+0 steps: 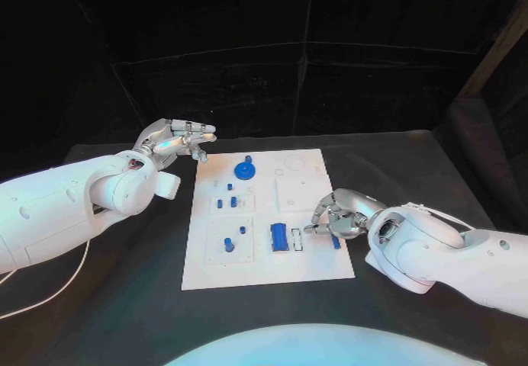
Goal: Assemble the parts on the task board
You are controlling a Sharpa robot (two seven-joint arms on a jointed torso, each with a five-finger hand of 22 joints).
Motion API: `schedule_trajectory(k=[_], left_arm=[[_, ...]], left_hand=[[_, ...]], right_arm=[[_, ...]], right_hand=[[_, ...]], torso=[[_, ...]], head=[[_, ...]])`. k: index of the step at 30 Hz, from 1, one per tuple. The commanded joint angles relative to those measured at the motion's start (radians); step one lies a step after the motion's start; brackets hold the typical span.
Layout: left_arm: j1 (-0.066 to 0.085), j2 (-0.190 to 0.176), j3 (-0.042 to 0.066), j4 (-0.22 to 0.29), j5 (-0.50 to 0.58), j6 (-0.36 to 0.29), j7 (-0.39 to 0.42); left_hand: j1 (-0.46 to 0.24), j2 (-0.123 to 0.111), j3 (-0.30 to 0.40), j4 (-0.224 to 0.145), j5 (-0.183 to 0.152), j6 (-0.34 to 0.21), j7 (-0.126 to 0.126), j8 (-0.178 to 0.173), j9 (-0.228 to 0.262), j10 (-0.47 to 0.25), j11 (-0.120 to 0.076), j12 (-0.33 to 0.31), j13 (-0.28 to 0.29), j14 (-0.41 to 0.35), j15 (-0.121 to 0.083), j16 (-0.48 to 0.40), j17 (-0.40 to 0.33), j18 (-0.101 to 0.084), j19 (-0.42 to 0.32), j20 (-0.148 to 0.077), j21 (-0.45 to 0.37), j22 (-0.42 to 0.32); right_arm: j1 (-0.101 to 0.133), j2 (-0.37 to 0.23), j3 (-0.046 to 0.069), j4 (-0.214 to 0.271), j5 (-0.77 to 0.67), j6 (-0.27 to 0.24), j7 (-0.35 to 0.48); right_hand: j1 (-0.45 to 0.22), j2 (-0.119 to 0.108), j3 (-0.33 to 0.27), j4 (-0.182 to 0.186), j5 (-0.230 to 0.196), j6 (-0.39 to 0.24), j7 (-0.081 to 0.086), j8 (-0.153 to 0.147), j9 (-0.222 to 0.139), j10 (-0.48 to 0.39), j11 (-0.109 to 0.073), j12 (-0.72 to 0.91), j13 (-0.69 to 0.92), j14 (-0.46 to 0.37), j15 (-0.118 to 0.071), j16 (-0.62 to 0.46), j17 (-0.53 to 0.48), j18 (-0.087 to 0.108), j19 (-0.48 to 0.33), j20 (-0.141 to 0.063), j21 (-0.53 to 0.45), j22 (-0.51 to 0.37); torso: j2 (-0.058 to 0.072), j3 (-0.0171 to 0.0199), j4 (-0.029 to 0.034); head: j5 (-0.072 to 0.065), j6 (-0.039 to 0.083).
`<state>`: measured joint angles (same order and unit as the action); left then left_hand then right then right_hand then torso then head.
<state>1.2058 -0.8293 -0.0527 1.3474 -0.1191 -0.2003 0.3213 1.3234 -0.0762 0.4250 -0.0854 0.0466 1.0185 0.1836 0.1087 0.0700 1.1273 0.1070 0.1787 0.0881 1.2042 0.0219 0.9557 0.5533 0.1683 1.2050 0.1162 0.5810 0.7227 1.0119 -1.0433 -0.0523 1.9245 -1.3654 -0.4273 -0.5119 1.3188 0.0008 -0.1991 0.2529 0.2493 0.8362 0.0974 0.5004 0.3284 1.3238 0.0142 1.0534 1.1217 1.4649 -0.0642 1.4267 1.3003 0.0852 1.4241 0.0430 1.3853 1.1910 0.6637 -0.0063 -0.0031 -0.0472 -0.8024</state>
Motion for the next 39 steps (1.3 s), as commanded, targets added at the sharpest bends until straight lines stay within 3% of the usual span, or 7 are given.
schedule_trajectory(k=[1,4,10,12,21,39], left_arm=[[0.002,-0.002,0.001,0.006,0.004,0.003,0.009],[0.002,-0.003,0.001,0.009,0.004,0.002,0.01],[0.002,-0.003,0.001,0.01,0.004,0.002,0.011],[0.002,-0.003,0.001,0.01,0.004,0.002,0.011],[0.001,-0.003,0.001,0.01,0.004,0.004,0.011],[0.001,-0.004,0.001,0.008,0.004,0.007,0.009]], left_hand=[[0.002,0.012,-0.005,0.002,0.003,-0.006,0.003,0.007,-0.001,-0.007,0.003,0.004,0.001,-0.009,0.0,0.0,-0.001,0.014,-0.005,0.003,-0.004,-0.001],[0.002,0.012,-0.005,0.002,0.003,-0.006,0.003,0.007,-0.001,-0.007,0.003,0.004,0.001,-0.009,0.0,0.0,-0.001,0.014,-0.005,0.003,-0.004,-0.001],[0.002,0.012,-0.005,0.002,0.003,-0.006,0.003,0.007,-0.001,-0.007,0.003,0.004,0.001,-0.009,0.0,0.0,-0.001,0.014,-0.005,0.003,-0.004,-0.001],[0.002,0.012,-0.005,0.002,0.003,-0.006,0.003,0.007,-0.001,-0.007,0.003,0.004,0.001,-0.009,0.0,0.0,-0.001,0.014,-0.005,0.003,-0.004,-0.001],[0.002,0.012,-0.005,0.002,0.003,-0.006,0.003,0.007,-0.001,-0.007,0.003,0.004,0.001,-0.009,0.0,0.0,-0.001,0.014,-0.005,0.003,-0.004,-0.001],[0.002,0.013,-0.007,0.002,0.003,-0.008,0.003,0.008,-0.001,-0.01,0.003,0.007,0.001,-0.01,0.0,0.001,-0.003,0.014,-0.005,0.003,-0.006,-0.003]], right_arm=[[0.006,-0.037,0.0,0.003,-0.018,0.01,0.025],[0.008,-0.065,0.0,0.004,-0.034,0.022,0.026],[0.008,-0.094,0.0,-0.004,-0.07,0.062,0.016],[0.008,-0.099,-0.001,-0.007,-0.083,0.08,0.009],[0.006,-0.091,-0.001,-0.022,-0.122,0.145,-0.013],[-0.007,-0.048,-0.002,-0.05,-0.172,0.2,-0.035]], right_hand=[[0.011,0.015,-0.005,-0.003,0.039,0.004,0.002,-0.021,-0.015,0.002,0.002,0.001,-0.003,0.056,0.008,-0.002,0.001,-0.012,0.001,0.007,0.002,0.002],[0.016,0.019,-0.009,-0.003,0.047,0.015,0.002,-0.032,-0.024,0.003,0.002,-0.001,-0.004,0.057,0.008,-0.001,0.003,-0.013,0.002,0.007,0.003,0.005],[0.023,0.025,-0.019,0.0,0.049,0.056,-0.004,-0.046,-0.038,0.005,-0.002,-0.011,-0.012,0.056,0.006,-0.002,0.003,-0.012,0.002,0.007,0.003,0.005],[0.017,0.018,-0.03,0.004,0.046,0.064,-0.005,-0.052,-0.043,0.001,-0.003,-0.022,-0.021,0.054,0.005,-0.006,-0.004,-0.012,0.0,0.006,0.001,0.001],[0.006,0.009,-0.049,0.017,0.048,0.087,-0.009,-0.06,-0.05,-0.002,-0.005,-0.036,-0.032,0.053,0.003,-0.011,-0.01,-0.011,-0.002,0.005,-0.002,-0.003],[0.041,0.001,-0.058,0.005,0.044,0.103,-0.012,-0.069,-0.055,-0.012,-0.008,-0.057,-0.047,0.051,0.0,-0.018,-0.017,-0.009,-0.008,0.002,-0.01,-0.013]], torso=[[0.001,-0.0018,0.0002],[0.002,0.0004,-0.0003],[0.001,0.0012,-0.0054],[0.002,0.0011,-0.0032],[0.001,0.0012,0.0001],[0.001,0.0001,0.0011]], head=[[-0.008,0.004],[-0.017,0.004],[-0.024,0.007],[-0.03,0.008],[-0.032,0.005],[-0.03,0.0]])
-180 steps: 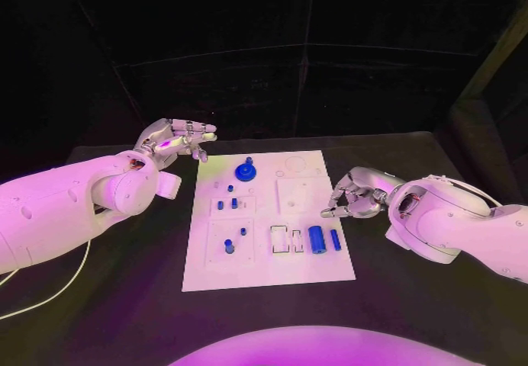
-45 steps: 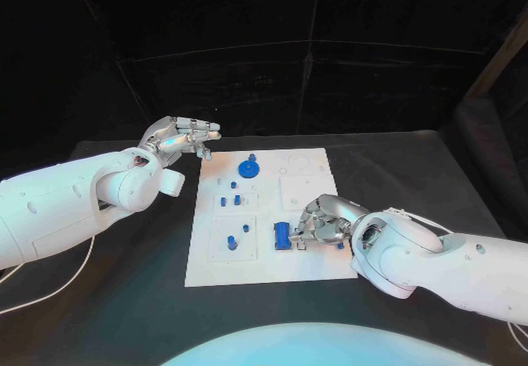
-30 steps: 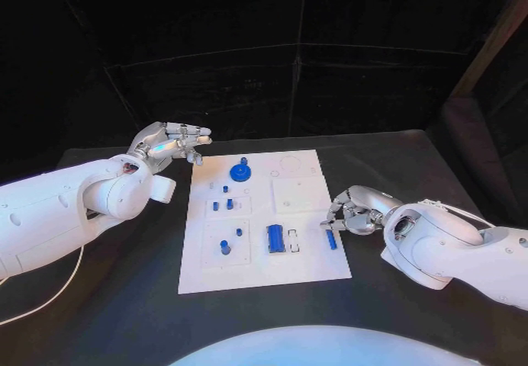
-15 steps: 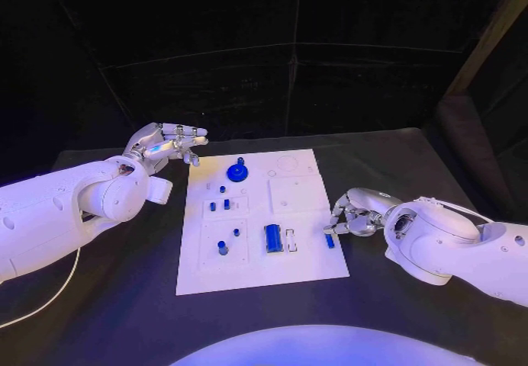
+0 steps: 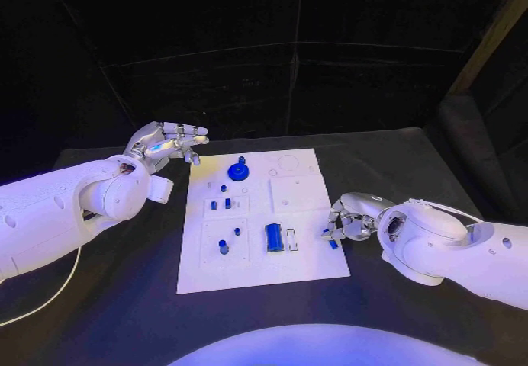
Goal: Assemble the parts on the task board
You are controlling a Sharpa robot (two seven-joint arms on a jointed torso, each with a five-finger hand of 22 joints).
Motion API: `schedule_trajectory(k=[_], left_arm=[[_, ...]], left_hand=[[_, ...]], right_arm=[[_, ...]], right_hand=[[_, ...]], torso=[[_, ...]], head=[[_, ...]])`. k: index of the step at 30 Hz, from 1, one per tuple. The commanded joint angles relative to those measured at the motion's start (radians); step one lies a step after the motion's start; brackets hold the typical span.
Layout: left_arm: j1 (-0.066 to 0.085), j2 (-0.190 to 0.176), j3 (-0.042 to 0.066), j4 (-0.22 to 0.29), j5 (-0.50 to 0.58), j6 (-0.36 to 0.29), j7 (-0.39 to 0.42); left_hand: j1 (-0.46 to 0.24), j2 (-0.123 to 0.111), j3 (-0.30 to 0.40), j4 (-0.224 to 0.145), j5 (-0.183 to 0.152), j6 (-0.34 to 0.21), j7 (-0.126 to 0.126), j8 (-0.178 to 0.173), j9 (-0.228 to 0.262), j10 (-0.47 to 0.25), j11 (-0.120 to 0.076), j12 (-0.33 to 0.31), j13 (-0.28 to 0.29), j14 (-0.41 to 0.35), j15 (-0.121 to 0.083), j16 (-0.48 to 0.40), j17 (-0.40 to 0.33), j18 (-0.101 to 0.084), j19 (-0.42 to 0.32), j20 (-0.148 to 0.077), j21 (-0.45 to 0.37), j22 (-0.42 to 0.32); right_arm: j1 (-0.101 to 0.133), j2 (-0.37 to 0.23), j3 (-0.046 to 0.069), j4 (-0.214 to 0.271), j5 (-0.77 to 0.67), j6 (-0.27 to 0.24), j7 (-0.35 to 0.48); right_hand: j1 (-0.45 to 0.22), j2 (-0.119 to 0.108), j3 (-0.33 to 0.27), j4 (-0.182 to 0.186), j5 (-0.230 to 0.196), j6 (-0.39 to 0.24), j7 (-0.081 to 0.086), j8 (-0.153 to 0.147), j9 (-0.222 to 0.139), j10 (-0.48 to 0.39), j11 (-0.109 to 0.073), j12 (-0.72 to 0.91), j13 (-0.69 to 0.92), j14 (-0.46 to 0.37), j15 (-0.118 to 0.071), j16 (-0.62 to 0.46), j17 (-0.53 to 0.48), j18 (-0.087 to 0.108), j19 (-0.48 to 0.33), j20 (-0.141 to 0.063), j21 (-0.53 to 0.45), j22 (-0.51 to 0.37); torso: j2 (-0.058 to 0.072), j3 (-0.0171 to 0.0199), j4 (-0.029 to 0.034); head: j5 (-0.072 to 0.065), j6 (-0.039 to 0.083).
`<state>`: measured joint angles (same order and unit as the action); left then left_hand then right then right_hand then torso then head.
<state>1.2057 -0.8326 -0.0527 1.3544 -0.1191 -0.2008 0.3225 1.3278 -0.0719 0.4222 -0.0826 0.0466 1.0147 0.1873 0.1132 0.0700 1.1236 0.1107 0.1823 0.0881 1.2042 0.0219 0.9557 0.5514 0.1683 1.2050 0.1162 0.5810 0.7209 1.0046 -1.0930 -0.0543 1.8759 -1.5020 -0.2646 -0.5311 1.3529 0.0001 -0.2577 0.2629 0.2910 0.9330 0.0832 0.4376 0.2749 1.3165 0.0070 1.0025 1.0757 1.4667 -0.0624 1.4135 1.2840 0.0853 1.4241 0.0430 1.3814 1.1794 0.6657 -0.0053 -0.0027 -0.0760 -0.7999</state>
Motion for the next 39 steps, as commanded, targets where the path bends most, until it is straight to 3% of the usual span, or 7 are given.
schedule_trajectory(k=[1,17,34,39], left_arm=[[0.001,-0.001,0.001,0.001,0.004,0.007,0.008],[0.001,-0.003,0.001,0.0,0.004,0.011,0.004],[0.001,-0.005,0.001,-0.001,0.004,0.012,0.002],[0.001,-0.006,0.001,-0.001,0.004,0.013,0.002]], left_hand=[[-0.003,0.009,-0.004,0.0,0.003,-0.004,-0.001,0.003,-0.001,-0.006,-0.001,0.003,0.001,-0.01,0.0,0.001,-0.001,0.014,-0.005,0.003,-0.006,-0.001],[-0.003,0.009,-0.005,0.0,0.003,-0.004,-0.001,0.004,-0.001,-0.007,-0.001,0.004,0.001,-0.01,0.0,0.001,-0.001,0.014,-0.005,0.003,-0.006,-0.001],[-0.002,0.009,-0.005,-0.001,0.003,-0.005,-0.001,0.004,-0.001,-0.007,-0.001,0.004,0.001,-0.01,0.0,0.001,-0.001,0.014,-0.005,0.003,-0.006,-0.001],[-0.002,0.009,-0.005,-0.001,0.003,-0.005,-0.001,0.004,-0.001,-0.007,-0.001,0.004,0.001,-0.01,0.0,0.001,-0.001,0.014,-0.005,0.003,-0.006,-0.001]], right_arm=[[0.0,0.002,0.0,-0.002,-0.042,0.04,-0.02],[-0.002,0.01,0.0,-0.002,-0.093,0.083,-0.048],[-0.005,0.019,0.0,0.007,-0.145,0.199,-0.078],[-0.005,0.027,0.0,0.007,-0.155,0.21,-0.085]], right_hand=[[0.008,0.002,0.001,-0.006,0.002,0.007,0.003,-0.007,-0.002,-0.005,-0.001,-0.007,-0.001,0.049,-0.002,-0.005,-0.001,-0.009,-0.008,0.002,-0.006,-0.001],[0.017,-0.002,-0.002,-0.012,0.002,0.012,0.002,-0.007,-0.002,-0.005,-0.002,-0.008,-0.001,0.049,-0.002,-0.007,-0.003,-0.009,-0.008,0.002,-0.007,-0.002],[0.057,0.004,0.0,-0.038,-0.001,0.031,-0.003,-0.005,0.001,0.012,-0.006,0.021,0.024,0.059,-0.005,0.02,0.046,-0.013,-0.001,-0.001,0.001,0.016],[0.094,0.02,0.014,-0.059,0.015,0.037,-0.006,-0.007,0.001,0.01,-0.01,0.018,0.023,0.058,-0.008,0.021,0.048,-0.013,0.0,-0.003,0.002,0.018]], torso=[[0.0,-0.001,0.0007],[0.0,-0.0009,0.0],[-0.001,-0.0015,0.001],[0.0,-0.0014,-0.0002]], head=[[-0.001,-0.002],[-0.001,-0.006],[0.003,-0.015],[0.003,-0.016]])
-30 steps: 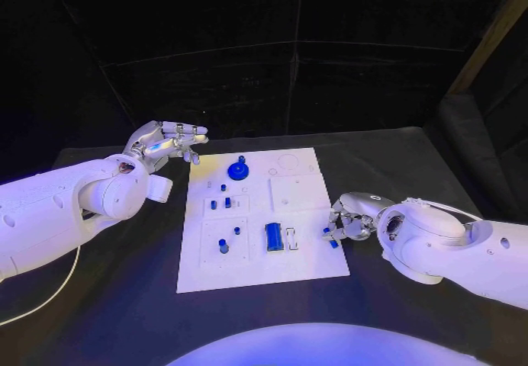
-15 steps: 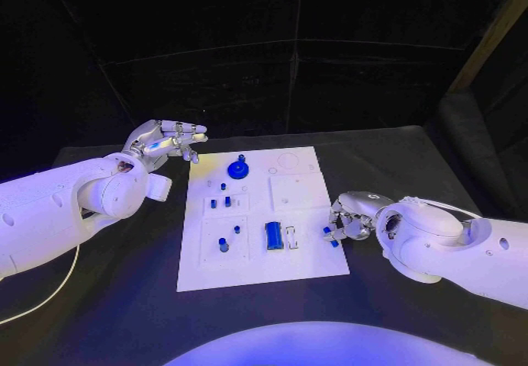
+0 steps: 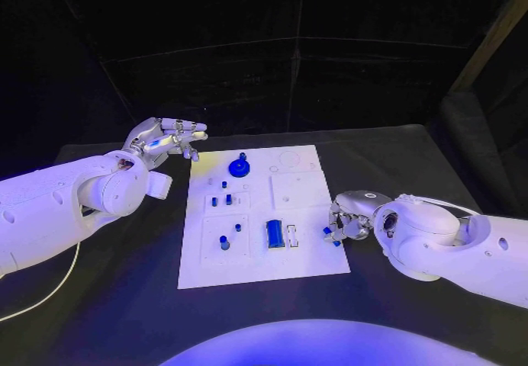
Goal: Assemble the parts on the task board
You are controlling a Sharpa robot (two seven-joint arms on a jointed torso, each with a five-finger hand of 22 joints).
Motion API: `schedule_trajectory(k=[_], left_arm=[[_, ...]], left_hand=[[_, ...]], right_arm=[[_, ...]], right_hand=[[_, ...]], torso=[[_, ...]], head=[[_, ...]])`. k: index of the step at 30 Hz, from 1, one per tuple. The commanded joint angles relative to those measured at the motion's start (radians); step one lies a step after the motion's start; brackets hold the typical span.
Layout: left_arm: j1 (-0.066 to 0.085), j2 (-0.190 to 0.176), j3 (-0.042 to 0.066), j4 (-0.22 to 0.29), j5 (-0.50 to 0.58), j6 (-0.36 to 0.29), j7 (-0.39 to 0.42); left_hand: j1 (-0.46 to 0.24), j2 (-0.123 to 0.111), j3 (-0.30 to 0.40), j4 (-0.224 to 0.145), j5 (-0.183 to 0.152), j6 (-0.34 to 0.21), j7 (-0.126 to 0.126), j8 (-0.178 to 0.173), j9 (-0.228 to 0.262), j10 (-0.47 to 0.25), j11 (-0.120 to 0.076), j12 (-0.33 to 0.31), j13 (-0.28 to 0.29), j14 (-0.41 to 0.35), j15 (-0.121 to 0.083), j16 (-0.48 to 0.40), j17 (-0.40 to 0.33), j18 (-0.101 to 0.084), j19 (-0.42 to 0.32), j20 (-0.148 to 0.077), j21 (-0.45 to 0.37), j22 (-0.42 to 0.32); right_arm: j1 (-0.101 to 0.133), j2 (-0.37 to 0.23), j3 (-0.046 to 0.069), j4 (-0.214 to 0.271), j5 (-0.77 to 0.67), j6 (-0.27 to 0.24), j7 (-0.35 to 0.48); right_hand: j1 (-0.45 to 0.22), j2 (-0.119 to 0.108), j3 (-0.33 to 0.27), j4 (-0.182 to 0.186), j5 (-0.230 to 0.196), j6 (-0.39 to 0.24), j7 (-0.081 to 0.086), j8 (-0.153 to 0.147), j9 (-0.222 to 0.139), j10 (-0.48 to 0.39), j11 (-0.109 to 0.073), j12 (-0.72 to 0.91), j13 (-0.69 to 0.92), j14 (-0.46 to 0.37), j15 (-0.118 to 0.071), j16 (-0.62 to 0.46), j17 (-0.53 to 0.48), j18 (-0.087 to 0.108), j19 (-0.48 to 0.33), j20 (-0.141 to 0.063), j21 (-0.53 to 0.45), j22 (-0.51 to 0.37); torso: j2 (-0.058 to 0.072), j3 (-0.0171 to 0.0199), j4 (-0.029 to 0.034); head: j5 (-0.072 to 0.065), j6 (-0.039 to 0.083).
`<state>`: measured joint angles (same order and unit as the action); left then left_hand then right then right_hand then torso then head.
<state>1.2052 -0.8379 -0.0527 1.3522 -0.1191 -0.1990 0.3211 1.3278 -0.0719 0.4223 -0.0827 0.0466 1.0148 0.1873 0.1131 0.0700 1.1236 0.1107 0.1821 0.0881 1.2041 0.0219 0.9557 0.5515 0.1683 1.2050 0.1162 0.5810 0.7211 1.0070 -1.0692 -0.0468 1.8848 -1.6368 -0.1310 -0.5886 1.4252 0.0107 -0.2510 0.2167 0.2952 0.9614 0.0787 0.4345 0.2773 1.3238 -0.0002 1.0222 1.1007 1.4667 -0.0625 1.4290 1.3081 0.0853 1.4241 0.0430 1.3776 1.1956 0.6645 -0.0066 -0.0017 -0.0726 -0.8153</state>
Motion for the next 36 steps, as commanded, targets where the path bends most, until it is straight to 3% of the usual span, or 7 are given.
schedule_trajectory(k=[1,5,10,13,20,30,36], left_arm=[[0.001,0.0,0.001,0.001,0.004,0.012,0.003],[0.001,0.0,0.001,0.0,0.004,0.012,0.003],[0.001,0.001,0.001,0.0,0.004,0.015,0.006],[0.0,0.001,0.001,0.0,0.004,0.015,0.006],[0.0,0.001,0.001,0.0,0.004,0.014,0.007],[0.0,0.002,0.001,0.001,0.004,0.014,0.008],[0.0,0.001,0.001,0.002,0.004,0.015,0.008]], left_hand=[[-0.002,0.009,-0.005,-0.001,0.003,-0.005,0.0,0.004,-0.001,-0.007,0.0,0.004,0.001,-0.01,0.0,0.001,-0.002,0.014,-0.005,0.003,-0.006,-0.002],[-0.002,0.008,-0.006,-0.001,0.003,-0.005,0.0,0.004,-0.001,-0.008,0.0,0.005,0.001,-0.01,0.0,0.001,-0.002,0.014,-0.005,0.003,-0.007,-0.002],[-0.002,0.008,-0.006,-0.001,0.003,-0.005,0.0,0.004,-0.001,-0.008,0.0,0.005,0.001,-0.01,0.0,0.001,-0.002,0.014,-0.005,0.003,-0.007,-0.002],[-0.001,0.008,-0.006,-0.001,0.003,-0.006,0.0,0.004,-0.001,-0.008,0.0,0.005,0.001,-0.01,0.0,0.001,-0.002,0.014,-0.005,0.003,-0.007,-0.002],[0.0,0.008,-0.006,-0.002,0.003,-0.006,-0.001,0.004,-0.001,-0.009,0.0,0.005,0.001,-0.011,0.0,0.001,-0.002,0.014,-0.005,0.003,-0.007,-0.002],[0.0,0.008,-0.006,-0.002,0.003,-0.006,-0.001,0.004,-0.001,-0.009,0.0,0.005,0.001,-0.011,0.0,0.001,-0.002,0.014,-0.005,0.003,-0.007,-0.002],[0.0,0.008,-0.006,-0.002,0.003,-0.006,-0.001,0.004,-0.001,-0.009,0.0,0.005,0.001,-0.011,0.0,0.001,-0.002,0.014,-0.005,0.003,-0.007,-0.002]], right_arm=[[-0.008,0.005,-0.008,-0.002,-0.022,0.072,-0.03],[-0.008,0.013,-0.008,0.0,-0.026,0.007,-0.037],[-0.008,0.018,-0.008,0.012,-0.001,-0.094,-0.039],[-0.008,0.017,-0.008,0.02,0.031,-0.155,-0.031],[-0.008,0.016,-0.007,0.035,0.097,-0.239,-0.005],[-0.008,0.035,-0.007,0.047,0.169,-0.29,0.036],[-0.008,0.055,-0.007,0.039,0.26,-0.283,0.029]], right_hand=[[0.036,0.018,0.016,-0.02,0.011,0.01,-0.003,-0.005,-0.002,0.002,-0.004,-0.003,-0.002,0.059,-0.009,0.006,0.025,-0.013,0.0,-0.004,0.006,0.003],[0.112,0.07,0.082,-0.055,-0.007,0.022,-0.012,-0.011,-0.004,0.005,-0.014,0.0,0.004,0.061,-0.018,0.014,0.039,-0.015,0.006,-0.013,0.012,0.015],[0.099,0.077,0.11,-0.042,0.002,0.025,-0.013,-0.021,-0.006,0.011,-0.013,0.002,0.007,0.062,-0.018,0.018,0.047,-0.017,0.01,-0.015,0.017,0.023],[0.077,0.073,0.129,-0.023,0.038,0.028,-0.014,-0.029,-0.007,0.023,-0.014,0.019,0.022,0.065,-0.019,0.024,0.057,-0.018,0.013,-0.016,0.02,0.029],[0.052,0.051,0.175,0.006,0.075,0.035,-0.015,-0.042,-0.006,0.031,-0.015,0.03,0.034,0.067,-0.019,0.03,0.067,-0.019,0.016,-0.017,0.023,0.035],[0.026,0.008,0.241,0.036,0.105,0.046,-0.015,-0.053,-0.001,0.04,-0.016,0.037,0.045,0.068,-0.02,0.035,0.076,-0.02,0.019,-0.018,0.028,0.044],[0.008,-0.004,0.259,0.051,0.11,0.049,-0.015,-0.058,0.001,0.044,-0.016,0.04,0.049,0.068,-0.02,0.036,0.079,-0.02,0.02,-0.018,0.029,0.046]], torso=[[0.0,0.0001,-0.0009],[0.0,-0.0002,-0.0004],[0.0,0.0003,0.0032],[0.0,-0.0004,0.0014],[0.001,-0.0002,-0.0002],[0.0,-0.0005,0.0004],[0.001,-0.0009,-0.0003]], head=[[0.0,0.0],[0.001,-0.001],[0.003,-0.002],[0.009,-0.005],[0.011,-0.004],[0.015,-0.004],[0.018,-0.005]])
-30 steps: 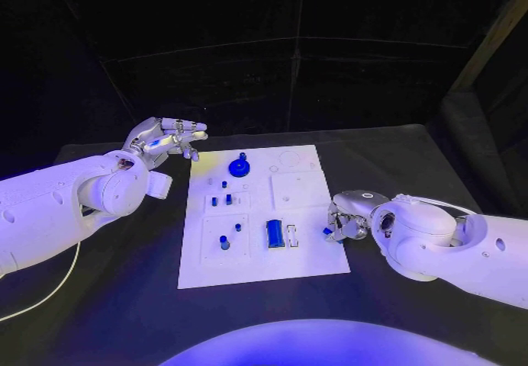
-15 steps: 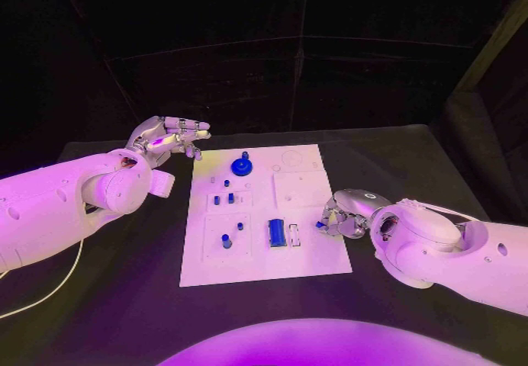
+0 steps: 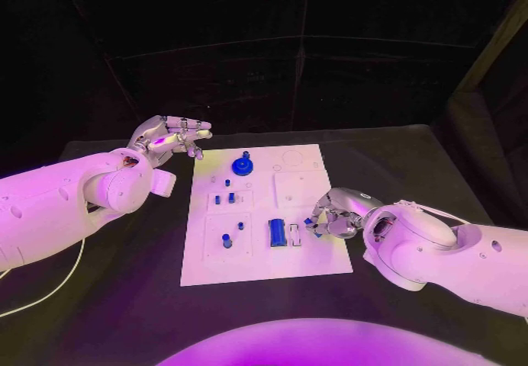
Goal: Assemble the parts on the task board
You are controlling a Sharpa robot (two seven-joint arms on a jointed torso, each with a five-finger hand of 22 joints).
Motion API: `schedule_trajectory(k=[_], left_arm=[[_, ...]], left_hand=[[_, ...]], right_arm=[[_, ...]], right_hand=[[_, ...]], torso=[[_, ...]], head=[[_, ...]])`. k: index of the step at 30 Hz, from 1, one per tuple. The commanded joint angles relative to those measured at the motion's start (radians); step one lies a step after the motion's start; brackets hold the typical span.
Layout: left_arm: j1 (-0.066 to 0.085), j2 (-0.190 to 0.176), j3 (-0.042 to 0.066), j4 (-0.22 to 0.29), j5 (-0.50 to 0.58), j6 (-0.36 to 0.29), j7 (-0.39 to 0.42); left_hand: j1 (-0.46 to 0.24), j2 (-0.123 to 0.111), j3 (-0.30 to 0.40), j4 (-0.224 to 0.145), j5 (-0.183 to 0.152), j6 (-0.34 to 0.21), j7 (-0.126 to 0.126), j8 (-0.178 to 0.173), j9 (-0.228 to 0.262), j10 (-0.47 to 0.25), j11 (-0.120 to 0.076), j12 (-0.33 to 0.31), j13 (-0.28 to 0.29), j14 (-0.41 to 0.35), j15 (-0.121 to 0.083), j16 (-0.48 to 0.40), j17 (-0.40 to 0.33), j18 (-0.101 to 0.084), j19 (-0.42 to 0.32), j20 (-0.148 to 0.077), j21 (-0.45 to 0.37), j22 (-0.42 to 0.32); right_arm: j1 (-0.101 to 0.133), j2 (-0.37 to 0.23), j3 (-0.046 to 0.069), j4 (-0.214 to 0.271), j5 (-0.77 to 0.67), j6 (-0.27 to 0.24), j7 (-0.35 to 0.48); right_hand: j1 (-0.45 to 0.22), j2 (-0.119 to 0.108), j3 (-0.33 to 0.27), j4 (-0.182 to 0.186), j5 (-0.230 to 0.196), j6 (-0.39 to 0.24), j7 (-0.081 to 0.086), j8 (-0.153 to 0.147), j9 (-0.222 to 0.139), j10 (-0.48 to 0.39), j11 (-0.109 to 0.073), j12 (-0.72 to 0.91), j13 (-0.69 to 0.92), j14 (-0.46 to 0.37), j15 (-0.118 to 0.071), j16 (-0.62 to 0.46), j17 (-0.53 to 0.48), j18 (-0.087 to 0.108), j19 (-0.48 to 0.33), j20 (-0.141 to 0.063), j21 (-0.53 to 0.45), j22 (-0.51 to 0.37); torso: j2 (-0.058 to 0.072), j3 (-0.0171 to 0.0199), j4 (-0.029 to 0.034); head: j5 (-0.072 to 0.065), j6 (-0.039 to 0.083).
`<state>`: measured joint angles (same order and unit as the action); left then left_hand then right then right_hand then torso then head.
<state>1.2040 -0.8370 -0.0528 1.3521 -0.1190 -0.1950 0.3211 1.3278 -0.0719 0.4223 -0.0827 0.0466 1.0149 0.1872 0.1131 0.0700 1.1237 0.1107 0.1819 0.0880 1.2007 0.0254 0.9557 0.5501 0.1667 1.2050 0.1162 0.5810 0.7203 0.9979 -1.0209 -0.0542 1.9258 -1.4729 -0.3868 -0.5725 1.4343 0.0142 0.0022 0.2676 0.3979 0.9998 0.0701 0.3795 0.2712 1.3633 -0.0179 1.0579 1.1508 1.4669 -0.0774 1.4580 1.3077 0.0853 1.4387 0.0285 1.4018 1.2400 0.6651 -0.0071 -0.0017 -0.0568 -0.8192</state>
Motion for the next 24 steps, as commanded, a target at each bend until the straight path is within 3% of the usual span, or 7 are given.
schedule_trajectory(k=[1,3,7,24], left_arm=[[0.001,0.0,0.001,0.002,0.004,0.011,0.008],[0.001,-0.001,0.001,0.003,0.004,0.011,0.008],[0.001,-0.001,0.001,0.003,0.004,0.012,0.007],[0.002,-0.001,0.001,0.006,0.004,0.021,0.0]], left_hand=[[0.0,0.008,-0.006,-0.002,0.003,-0.006,0.0,0.004,-0.001,-0.009,0.0,0.005,0.001,-0.007,-0.003,0.001,-0.001,0.016,-0.005,0.003,-0.007,-0.001],[0.0,0.008,-0.006,-0.002,0.003,-0.006,0.0,0.004,-0.001,-0.009,0.0,0.005,0.001,-0.007,-0.003,0.001,-0.001,0.016,-0.005,0.003,-0.007,-0.001],[0.0,0.008,-0.006,-0.003,0.003,-0.006,0.0,0.005,-0.001,-0.009,0.0,0.006,0.001,-0.008,-0.003,0.001,-0.002,0.016,-0.005,0.003,-0.007,-0.002],[0.0,0.009,-0.006,-0.003,0.003,-0.006,0.0,0.005,-0.001,-0.01,0.0,0.007,0.001,-0.008,-0.003,0.001,-0.002,0.016,-0.005,0.003,-0.008,-0.002]], right_arm=[[0.001,0.01,0.0,-0.004,0.111,-0.024,0.01],[0.001,0.018,0.0,-0.008,0.133,-0.018,0.006],[0.001,0.035,0.0,-0.015,0.16,-0.011,0.001],[0.001,0.103,0.0,-0.072,0.202,-0.016,-0.031]], right_hand=[[-0.004,-0.009,0.008,0.002,0.008,0.011,-0.006,-0.003,0.007,0.005,0.002,0.005,-0.001,0.068,-0.005,0.007,0.079,-0.02,0.006,-0.003,0.005,0.001],[-0.011,-0.015,0.014,0.006,0.017,0.013,-0.007,-0.005,0.008,0.007,0.002,0.006,0.001,0.068,-0.005,0.008,0.08,-0.02,0.006,-0.003,0.005,0.002],[-0.034,-0.031,0.023,0.013,0.077,0.019,-0.007,-0.007,0.012,0.011,0.002,0.006,0.003,0.069,-0.005,0.008,0.081,-0.02,0.006,-0.003,0.005,0.003],[-0.065,-0.033,0.026,0.018,0.08,0.031,-0.009,-0.007,0.018,0.017,0.0,0.002,0.001,0.07,-0.006,0.011,0.088,-0.022,0.01,-0.003,0.01,0.011]], torso=[[0.001,-0.0006,-0.0002],[0.001,-0.0002,-0.0005],[0.001,-0.0001,-0.0014],[0.001,0.0002,-0.0012]], head=[[0.002,-0.001],[0.003,-0.002],[0.003,-0.003],[0.005,-0.003]])
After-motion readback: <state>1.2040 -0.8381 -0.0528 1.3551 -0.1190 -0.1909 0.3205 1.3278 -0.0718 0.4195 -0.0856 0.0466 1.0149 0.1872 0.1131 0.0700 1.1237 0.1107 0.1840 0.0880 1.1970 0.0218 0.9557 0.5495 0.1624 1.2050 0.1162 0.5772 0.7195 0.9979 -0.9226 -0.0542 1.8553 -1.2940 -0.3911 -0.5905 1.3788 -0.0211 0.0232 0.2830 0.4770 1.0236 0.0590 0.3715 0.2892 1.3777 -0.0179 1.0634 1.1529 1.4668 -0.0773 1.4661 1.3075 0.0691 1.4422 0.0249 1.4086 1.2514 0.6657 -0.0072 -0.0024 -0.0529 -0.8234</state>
